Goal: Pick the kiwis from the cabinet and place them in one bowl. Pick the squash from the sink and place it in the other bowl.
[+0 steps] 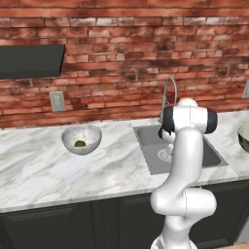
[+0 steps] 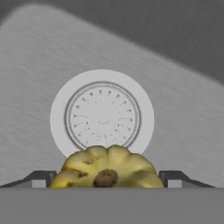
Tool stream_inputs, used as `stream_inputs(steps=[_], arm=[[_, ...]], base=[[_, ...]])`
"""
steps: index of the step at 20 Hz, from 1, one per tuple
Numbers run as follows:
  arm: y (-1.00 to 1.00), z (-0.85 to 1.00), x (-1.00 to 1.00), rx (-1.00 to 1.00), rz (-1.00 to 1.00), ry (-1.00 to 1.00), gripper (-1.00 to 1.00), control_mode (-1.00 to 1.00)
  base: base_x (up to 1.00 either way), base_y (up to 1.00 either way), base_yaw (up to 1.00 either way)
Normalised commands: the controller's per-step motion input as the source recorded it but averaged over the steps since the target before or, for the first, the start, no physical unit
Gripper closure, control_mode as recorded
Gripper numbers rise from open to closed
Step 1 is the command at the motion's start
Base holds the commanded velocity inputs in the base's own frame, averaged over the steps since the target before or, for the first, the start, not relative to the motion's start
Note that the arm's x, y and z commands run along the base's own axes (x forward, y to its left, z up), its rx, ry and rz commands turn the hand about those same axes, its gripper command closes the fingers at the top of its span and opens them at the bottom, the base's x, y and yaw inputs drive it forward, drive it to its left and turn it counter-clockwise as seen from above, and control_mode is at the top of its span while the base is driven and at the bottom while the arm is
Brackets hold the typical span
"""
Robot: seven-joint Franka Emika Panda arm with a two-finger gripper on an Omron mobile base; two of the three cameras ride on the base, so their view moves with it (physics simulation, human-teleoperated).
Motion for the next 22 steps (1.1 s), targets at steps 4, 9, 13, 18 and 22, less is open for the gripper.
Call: stream_inputs(steps=[4,9,13,18,22], arm=[[-0.10,0.63,-0.42,0.02,0.00,-0.02,1.00,-1.00],[-0.17,0.81,-0.53,0.02,0.00,-0.01,1.00,-1.00],[-0.07,0.94,-0.46,0.00,0.00,0.00,1.00,-1.00],[0.00,0.99,-0.40,0.00,0.00,0.00,1.00,-1.00],[-0.13,1.00,-0.28,0.00,0.00,0.00,1.00,-1.00]], base=[[0.00,0.00,0.00],[0.00,0.00,0.00],[0.00,0.00,0.00],[0.00,0.00,0.00],[0.00,0.00,0.00]])
